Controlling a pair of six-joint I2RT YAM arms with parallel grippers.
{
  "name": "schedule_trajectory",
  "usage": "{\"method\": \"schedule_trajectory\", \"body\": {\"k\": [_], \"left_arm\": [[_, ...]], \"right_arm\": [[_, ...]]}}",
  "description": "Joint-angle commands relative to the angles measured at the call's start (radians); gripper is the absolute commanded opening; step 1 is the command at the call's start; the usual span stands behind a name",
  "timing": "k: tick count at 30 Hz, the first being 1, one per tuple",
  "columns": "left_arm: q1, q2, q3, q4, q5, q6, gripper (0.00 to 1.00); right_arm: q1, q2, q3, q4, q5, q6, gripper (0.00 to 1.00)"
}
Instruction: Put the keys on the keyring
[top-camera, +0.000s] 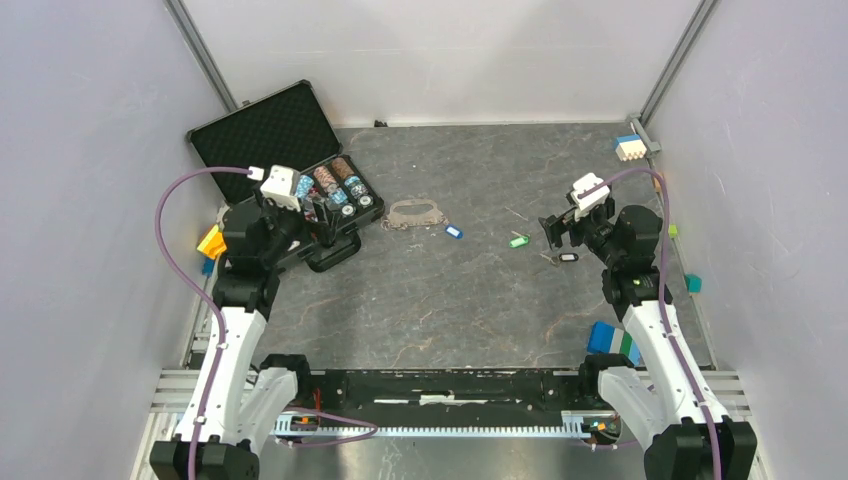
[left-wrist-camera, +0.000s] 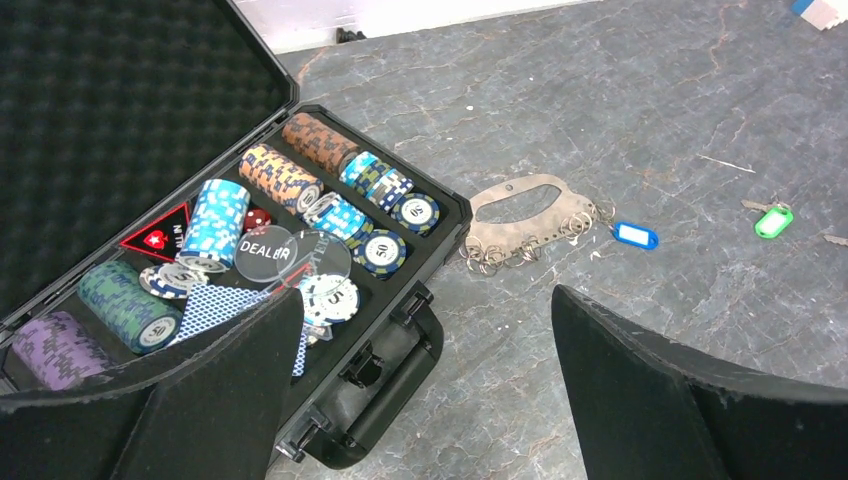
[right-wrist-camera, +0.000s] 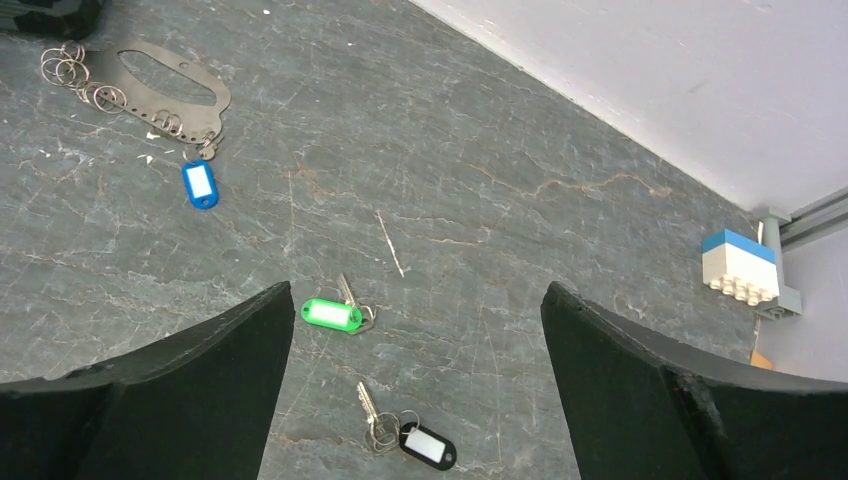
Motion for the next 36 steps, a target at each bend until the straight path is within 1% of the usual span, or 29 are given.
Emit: {"method": "schedule_trajectory", "body": {"k": [1,10,13,15,18,21,23,25,26,29,30,32,36], "left_arm": [[0.016,-0.006,-0.002,0.022,0.006,-0.026,1.00],[0.019,0.003,0.005,0.009,-0.013,-0.010,1.00],[0.020,0.000,0.015,0.002,-0.046,-0.010,1.00],[0.019,-0.005,0.034,-0.022,-0.053,0.030,1.00],[0.020,-0.004,0.066,-0.070,0.024,0.094,1.00],[0.020,0.037,0.112,-0.141,0.114,0.142,1.00],[0.004,0.090,0.144,-0.191,0.142,0.198,1.00],[-0.040,0.151,0.177,-0.239,0.122,0.262,1.00],[-0.073,0.182,0.193,-0.263,0.087,0.293,1.00],[-0.228,0.302,0.251,-0.317,-0.051,0.395,1.00],[-0.276,0.340,0.271,-0.324,-0.096,0.418,1.00],[-0.335,0.449,0.319,-0.327,-0.149,0.432,0.99],[-0.390,0.675,0.476,-0.374,-0.133,0.400,0.86]], "right_arm": [[-0.004,-0.004,-0.004,0.022,-0.035,-0.013,0.98],[-0.004,-0.001,0.002,0.015,-0.022,-0.024,0.98],[-0.005,0.004,0.002,0.013,-0.024,-0.026,0.98],[-0.004,0.004,0.004,0.012,-0.028,-0.029,0.98],[-0.005,-0.001,0.006,0.003,-0.043,-0.041,0.98],[-0.005,0.005,0.007,0.000,-0.047,-0.051,0.98],[-0.005,0.011,0.003,-0.003,-0.064,-0.062,0.98],[-0.005,0.016,-0.002,-0.008,-0.101,-0.075,0.98],[-0.005,0.020,-0.003,-0.011,-0.115,-0.081,0.98],[-0.005,0.030,-0.004,-0.021,-0.141,-0.097,0.98],[-0.005,0.033,-0.004,-0.023,-0.145,-0.103,0.98],[-0.005,0.039,-0.004,-0.023,-0.152,-0.114,0.98],[-0.004,0.047,-0.005,-0.023,-0.155,-0.132,0.98]]}}
